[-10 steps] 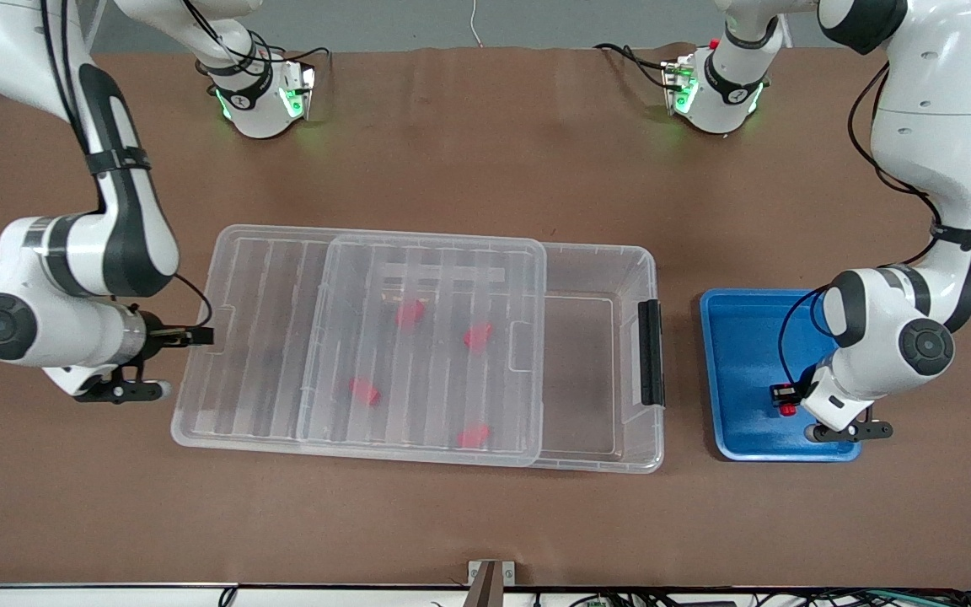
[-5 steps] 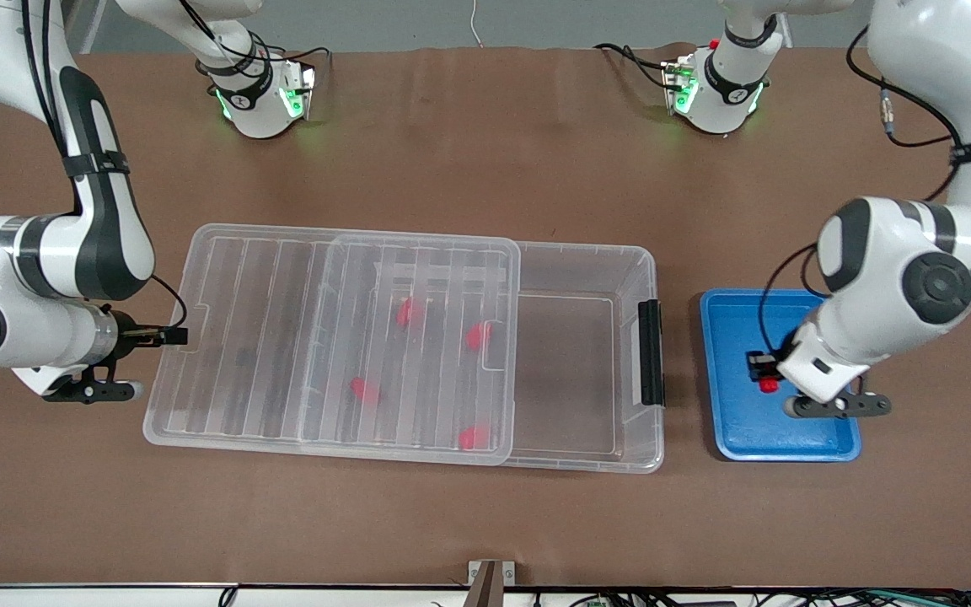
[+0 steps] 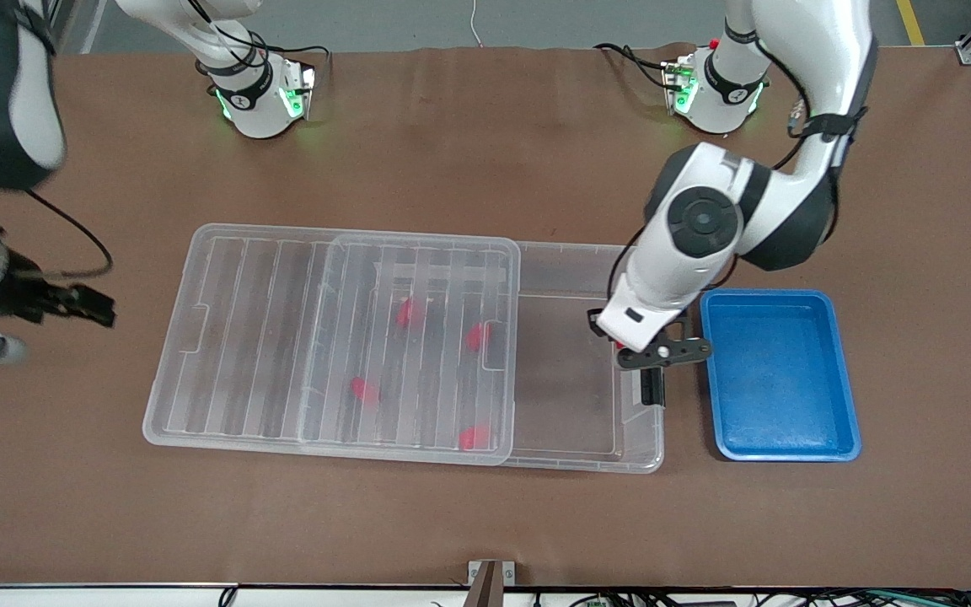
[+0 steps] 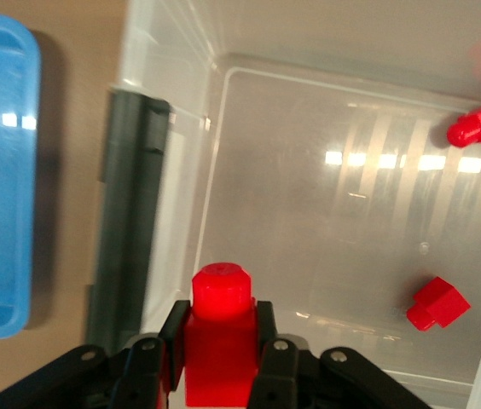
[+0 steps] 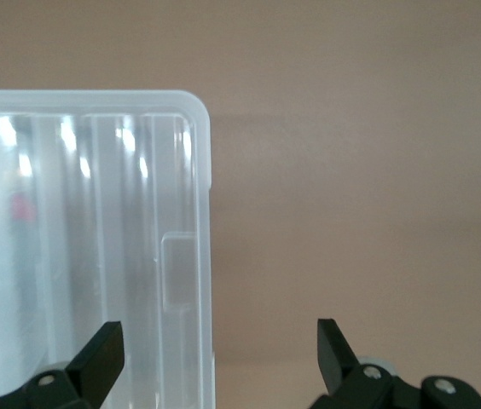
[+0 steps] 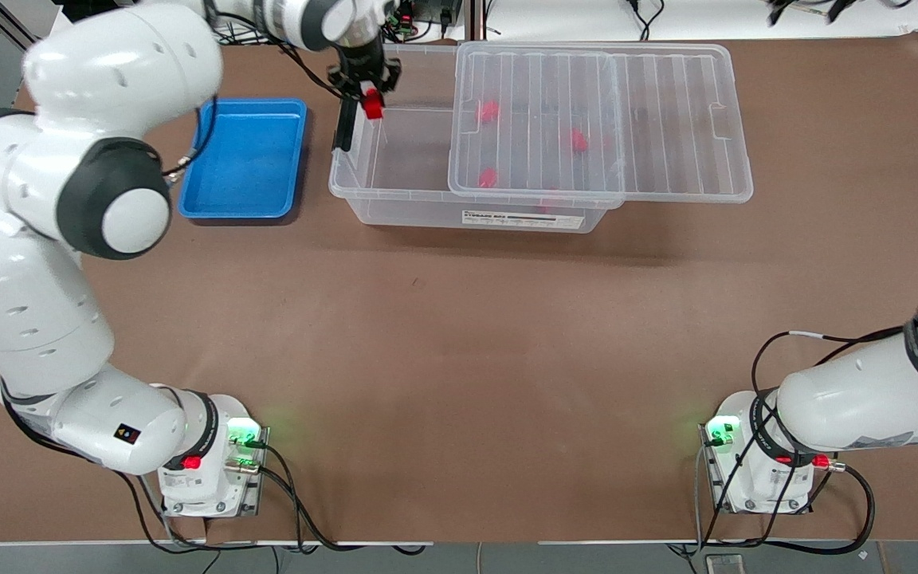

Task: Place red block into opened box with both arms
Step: 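Carry the red block over the opened box with the left gripper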

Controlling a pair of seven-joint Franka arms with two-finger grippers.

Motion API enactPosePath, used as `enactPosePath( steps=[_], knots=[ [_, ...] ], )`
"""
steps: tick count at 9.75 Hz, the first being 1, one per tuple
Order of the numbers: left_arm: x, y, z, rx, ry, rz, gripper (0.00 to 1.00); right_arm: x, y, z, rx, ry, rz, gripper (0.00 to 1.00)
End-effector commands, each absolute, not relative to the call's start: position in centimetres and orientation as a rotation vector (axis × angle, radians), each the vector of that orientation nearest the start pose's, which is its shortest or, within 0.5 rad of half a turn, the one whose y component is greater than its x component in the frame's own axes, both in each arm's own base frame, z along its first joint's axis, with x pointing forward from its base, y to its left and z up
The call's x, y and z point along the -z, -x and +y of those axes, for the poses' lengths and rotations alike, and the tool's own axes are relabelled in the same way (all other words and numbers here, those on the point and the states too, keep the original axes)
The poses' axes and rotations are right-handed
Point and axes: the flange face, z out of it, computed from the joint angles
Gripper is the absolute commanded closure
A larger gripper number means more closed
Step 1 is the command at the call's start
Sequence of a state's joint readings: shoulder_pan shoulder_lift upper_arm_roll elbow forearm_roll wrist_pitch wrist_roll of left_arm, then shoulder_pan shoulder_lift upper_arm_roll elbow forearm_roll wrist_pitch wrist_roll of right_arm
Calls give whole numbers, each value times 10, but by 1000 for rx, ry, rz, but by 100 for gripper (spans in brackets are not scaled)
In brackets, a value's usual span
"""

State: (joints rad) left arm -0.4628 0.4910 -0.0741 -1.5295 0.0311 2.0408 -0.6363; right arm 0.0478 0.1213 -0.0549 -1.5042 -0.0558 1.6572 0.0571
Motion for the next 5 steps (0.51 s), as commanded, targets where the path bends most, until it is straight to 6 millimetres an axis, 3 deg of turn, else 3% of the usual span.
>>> enactPosePath(
  steps=[1,3,5],
  knots=[
    [-301,-606,-376,31,3151,-97,99,-644,-547,-7,74,3135,139,0],
    [-250,-602,-394,65,3173,-44,99,-650,-535,-31,50,3119,205,0],
    [-212,-599,-401,85,3174,34,97,-648,-535,-34,50,3105,216,0]
  ],
)
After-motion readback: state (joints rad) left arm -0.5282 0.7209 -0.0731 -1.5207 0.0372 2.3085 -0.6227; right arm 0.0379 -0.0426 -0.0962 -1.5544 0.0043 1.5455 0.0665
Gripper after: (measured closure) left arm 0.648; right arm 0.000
